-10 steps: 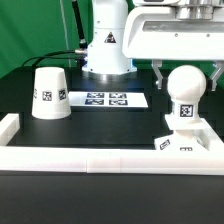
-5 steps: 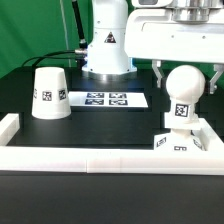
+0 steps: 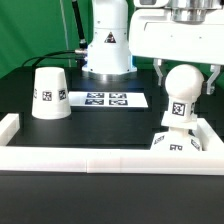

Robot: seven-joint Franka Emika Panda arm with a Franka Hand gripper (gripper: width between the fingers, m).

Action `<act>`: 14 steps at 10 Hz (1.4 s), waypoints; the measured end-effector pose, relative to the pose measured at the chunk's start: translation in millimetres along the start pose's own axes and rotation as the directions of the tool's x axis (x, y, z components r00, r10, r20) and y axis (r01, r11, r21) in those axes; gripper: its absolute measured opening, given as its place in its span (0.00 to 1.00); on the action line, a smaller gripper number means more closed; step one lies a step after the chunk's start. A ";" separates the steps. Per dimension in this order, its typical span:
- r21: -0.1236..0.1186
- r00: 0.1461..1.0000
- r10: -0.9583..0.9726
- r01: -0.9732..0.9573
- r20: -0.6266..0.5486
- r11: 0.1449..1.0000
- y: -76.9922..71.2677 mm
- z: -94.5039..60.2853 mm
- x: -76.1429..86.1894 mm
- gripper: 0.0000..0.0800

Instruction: Assemble lamp

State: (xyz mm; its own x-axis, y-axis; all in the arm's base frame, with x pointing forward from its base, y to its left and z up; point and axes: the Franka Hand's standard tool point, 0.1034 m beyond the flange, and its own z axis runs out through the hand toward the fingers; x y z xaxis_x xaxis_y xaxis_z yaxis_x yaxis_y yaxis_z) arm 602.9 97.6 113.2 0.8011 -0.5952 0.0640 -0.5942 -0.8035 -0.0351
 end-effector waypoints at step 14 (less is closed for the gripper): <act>0.035 0.996 -0.092 0.093 -0.023 0.995 10.9 -32.0 -7.0 0.87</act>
Offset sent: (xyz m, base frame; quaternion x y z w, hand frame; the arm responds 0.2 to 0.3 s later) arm -0.0194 -0.0161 0.0193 -0.0067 -0.0220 -0.0012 0.9997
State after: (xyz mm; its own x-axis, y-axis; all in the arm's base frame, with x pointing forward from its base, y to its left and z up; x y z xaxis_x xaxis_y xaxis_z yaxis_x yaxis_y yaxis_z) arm 588.5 93.4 144.3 0.8504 -0.5185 0.0895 -0.5146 -0.8551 -0.0640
